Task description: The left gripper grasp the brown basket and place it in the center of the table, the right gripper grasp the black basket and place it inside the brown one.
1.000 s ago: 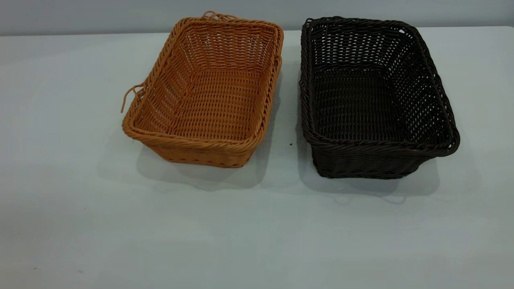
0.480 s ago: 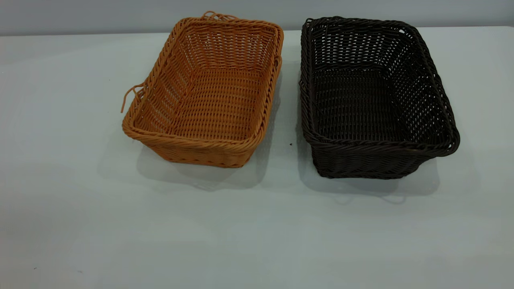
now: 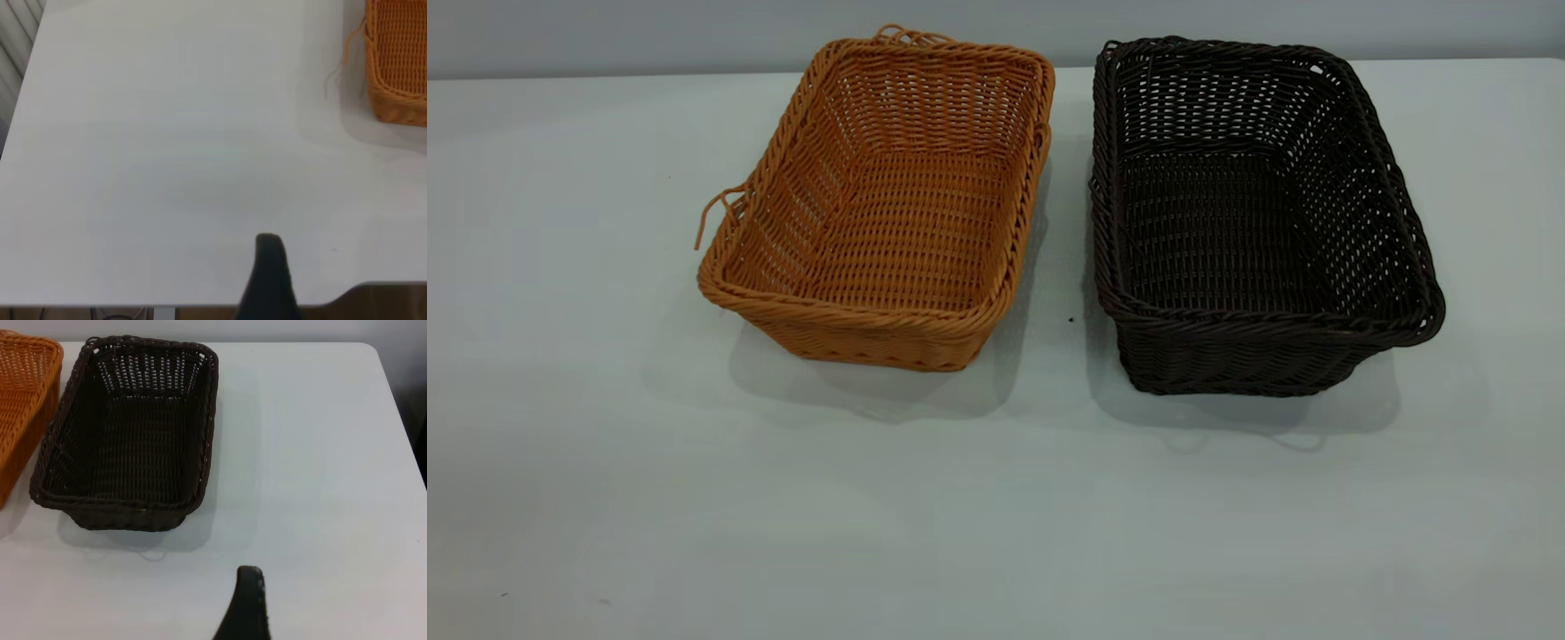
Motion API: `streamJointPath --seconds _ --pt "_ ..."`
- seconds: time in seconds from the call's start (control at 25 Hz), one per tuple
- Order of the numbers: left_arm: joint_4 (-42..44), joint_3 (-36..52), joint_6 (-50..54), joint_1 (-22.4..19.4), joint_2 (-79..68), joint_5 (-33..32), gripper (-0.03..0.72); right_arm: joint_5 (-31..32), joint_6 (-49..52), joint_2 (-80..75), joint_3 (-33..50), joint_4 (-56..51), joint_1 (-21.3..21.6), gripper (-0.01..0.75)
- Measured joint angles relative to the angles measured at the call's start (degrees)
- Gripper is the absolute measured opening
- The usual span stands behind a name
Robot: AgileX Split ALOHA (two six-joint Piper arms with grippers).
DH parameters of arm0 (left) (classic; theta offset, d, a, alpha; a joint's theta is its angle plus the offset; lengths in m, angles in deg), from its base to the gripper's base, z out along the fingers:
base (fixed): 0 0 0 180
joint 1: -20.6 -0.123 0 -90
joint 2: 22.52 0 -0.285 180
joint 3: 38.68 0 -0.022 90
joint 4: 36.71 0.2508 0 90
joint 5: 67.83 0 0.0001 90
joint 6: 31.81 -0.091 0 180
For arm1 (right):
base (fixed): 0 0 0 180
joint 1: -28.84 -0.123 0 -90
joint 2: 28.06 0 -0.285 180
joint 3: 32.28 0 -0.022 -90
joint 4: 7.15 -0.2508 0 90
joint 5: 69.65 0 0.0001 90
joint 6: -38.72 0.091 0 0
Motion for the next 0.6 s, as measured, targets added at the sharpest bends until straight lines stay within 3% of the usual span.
streamJointPath --seconds 0.28,0.6 --pt "0.0 -5.8 0.2 1.4 -11.3 3.0 0.54 0.0 0.0 0.0 0.0 0.0 0.0 0.591" --pt "-0.1 -11.9 -0.2 1.4 -41.7 20.3 0.54 0.0 0.0 0.0 0.0 0.0 0.0 0.591"
